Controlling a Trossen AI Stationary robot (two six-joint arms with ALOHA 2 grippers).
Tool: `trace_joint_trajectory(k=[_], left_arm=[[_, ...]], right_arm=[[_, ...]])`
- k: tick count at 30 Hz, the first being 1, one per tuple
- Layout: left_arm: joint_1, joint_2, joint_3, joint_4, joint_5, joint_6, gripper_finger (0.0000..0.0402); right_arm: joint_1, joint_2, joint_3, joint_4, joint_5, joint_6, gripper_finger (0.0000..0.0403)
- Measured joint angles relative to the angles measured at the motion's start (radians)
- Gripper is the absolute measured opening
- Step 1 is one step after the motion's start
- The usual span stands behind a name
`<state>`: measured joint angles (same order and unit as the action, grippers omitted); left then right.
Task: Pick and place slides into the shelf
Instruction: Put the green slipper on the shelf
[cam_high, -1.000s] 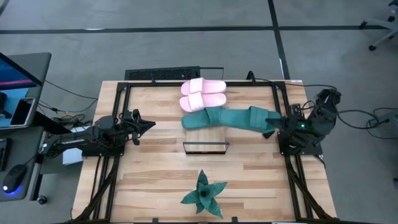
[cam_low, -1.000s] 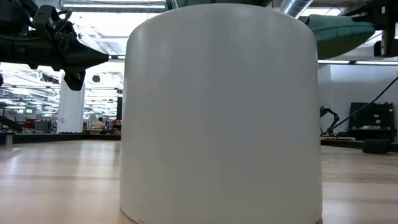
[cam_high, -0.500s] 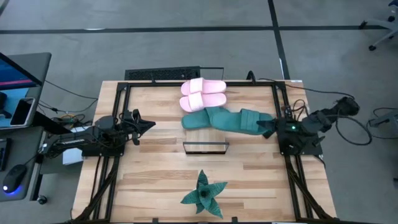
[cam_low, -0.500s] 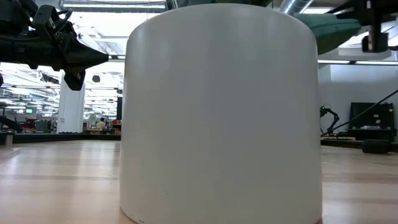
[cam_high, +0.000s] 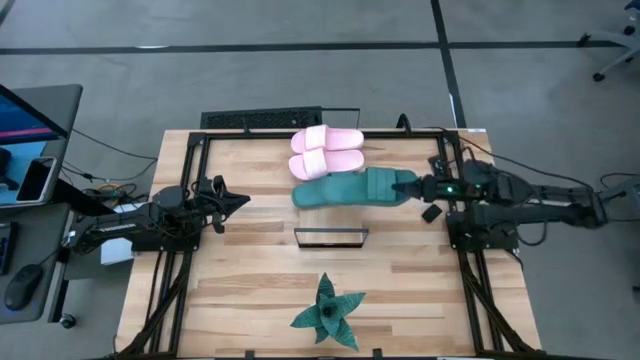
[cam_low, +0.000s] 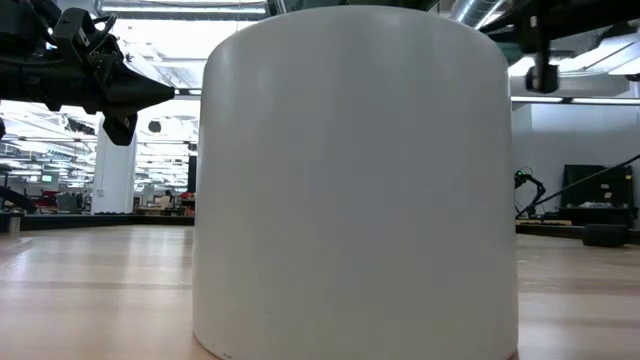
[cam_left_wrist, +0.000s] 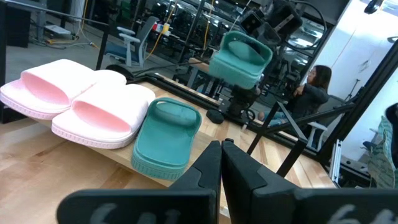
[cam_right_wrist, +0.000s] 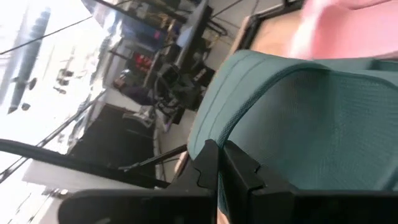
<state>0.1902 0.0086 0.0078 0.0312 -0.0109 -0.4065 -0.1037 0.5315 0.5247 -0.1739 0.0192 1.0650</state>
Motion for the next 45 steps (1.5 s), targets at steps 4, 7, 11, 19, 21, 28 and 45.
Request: trace_joint_trajectory(k=[4, 7, 11, 19, 21, 28, 45], left_arm=[[0.000, 0.000, 0.000, 0.000, 0.000, 0.000, 0.0000], [0.000, 0.000, 0.000, 0.000, 0.000, 0.000, 0.0000], [0.000, 0.000, 0.000, 0.000, 0.000, 0.000, 0.0000], [0.000, 0.000, 0.000, 0.000, 0.000, 0.000, 0.0000], [0.000, 0.000, 0.000, 0.000, 0.000, 0.000, 0.0000], [0.000, 0.000, 0.000, 0.000, 0.000, 0.000, 0.0000], [0.000, 0.000, 0.000, 0.000, 0.000, 0.000, 0.0000]], right_arm=[[-0.119, 0.088, 0.000, 0.104, -0.161, -0.026, 0.0000], [-0.156, 0.161, 0.000, 0.175, -0.228, -0.029, 0.0000], [-0.159, 0.247, 0.000, 0.264, -0.278, -0.039, 0.0000], [-0.141, 0.371, 0.000, 0.347, -0.311, -0.030, 0.0000], [-0.137, 0.387, 0.000, 0.352, -0.310, -0.028, 0.0000], [-0.095, 0.407, 0.000, 0.366, -0.282, -0.001, 0.0000], [0.025, 0.414, -0.207, 0.636, -0.095, 0.166, 0.0000]])
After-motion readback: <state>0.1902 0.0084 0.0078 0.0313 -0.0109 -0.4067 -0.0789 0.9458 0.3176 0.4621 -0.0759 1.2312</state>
